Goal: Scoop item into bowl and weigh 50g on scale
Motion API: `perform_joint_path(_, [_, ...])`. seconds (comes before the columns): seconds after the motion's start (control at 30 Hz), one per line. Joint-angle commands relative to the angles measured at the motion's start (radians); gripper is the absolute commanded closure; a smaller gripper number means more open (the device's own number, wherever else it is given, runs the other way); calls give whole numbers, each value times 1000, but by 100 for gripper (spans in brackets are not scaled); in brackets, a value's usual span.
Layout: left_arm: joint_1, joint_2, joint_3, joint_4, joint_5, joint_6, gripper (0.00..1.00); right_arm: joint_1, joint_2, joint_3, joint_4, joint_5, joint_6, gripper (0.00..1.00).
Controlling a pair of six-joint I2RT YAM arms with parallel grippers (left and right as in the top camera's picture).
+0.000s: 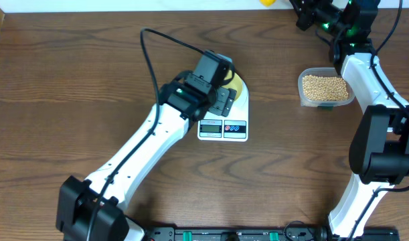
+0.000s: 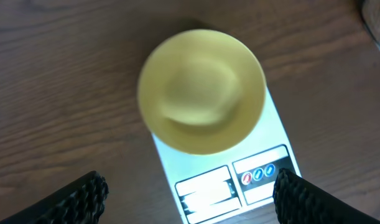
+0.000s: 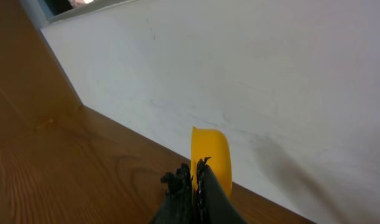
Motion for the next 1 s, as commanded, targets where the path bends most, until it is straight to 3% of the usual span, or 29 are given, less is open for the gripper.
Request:
perform_joint_path(0.0, [-18,35,-13,-14,-20,18,13,5,-5,19,2,18,-22,99])
perform_joint_path(0.57, [-29,92,-16,-116,-19,-47,13,4,-5,19,0,18,-22,99])
perform_joint_path(0.97, [-54,177,-16,-101,-19,-50,13,5,-5,19,2,18,-63,99])
